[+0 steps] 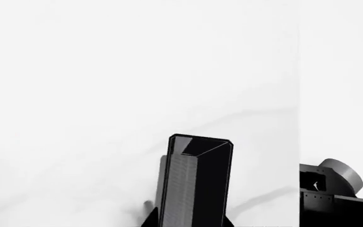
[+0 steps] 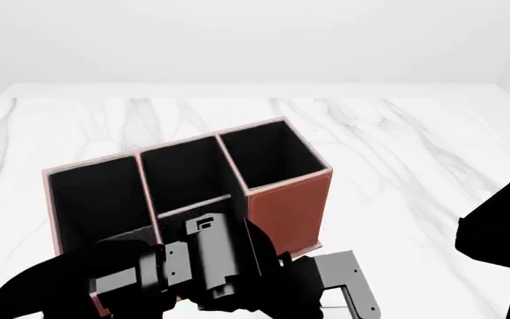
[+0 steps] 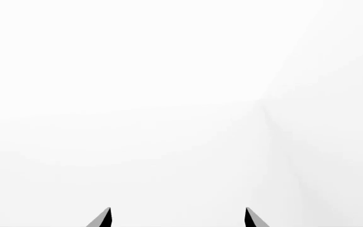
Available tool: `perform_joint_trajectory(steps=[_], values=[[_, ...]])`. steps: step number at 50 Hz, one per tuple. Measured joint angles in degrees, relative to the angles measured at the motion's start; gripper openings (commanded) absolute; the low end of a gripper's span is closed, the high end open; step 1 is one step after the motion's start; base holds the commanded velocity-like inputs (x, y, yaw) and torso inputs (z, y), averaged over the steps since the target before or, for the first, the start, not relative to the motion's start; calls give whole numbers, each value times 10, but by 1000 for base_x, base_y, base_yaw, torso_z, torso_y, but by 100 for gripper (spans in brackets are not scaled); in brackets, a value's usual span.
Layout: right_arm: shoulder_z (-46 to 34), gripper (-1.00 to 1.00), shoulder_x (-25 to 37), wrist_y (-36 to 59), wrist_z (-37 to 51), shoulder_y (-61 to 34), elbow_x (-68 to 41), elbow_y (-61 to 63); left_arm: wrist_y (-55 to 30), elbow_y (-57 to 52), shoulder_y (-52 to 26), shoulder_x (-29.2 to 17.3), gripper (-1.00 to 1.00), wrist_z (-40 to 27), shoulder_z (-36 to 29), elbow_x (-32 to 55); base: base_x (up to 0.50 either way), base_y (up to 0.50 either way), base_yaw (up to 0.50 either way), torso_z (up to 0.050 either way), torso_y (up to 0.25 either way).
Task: Pick up the book and place it in the back compartment of the caddy.
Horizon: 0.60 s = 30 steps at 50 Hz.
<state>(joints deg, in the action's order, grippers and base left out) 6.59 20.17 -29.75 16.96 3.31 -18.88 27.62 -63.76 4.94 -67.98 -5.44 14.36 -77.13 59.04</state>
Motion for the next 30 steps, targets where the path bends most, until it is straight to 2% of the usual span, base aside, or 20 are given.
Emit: perform_joint_trajectory(steps=[18, 30], values=[[-3, 100, 1, -1, 1, 0, 0, -3, 2, -31, -9, -10, -100, -3, -15, -11, 0, 0, 0, 0, 0], [-5, 100, 3, 2, 3, 0, 1, 1, -43, -104, -34, -33, -100, -51, 42, 69, 0, 0, 0, 0, 1]])
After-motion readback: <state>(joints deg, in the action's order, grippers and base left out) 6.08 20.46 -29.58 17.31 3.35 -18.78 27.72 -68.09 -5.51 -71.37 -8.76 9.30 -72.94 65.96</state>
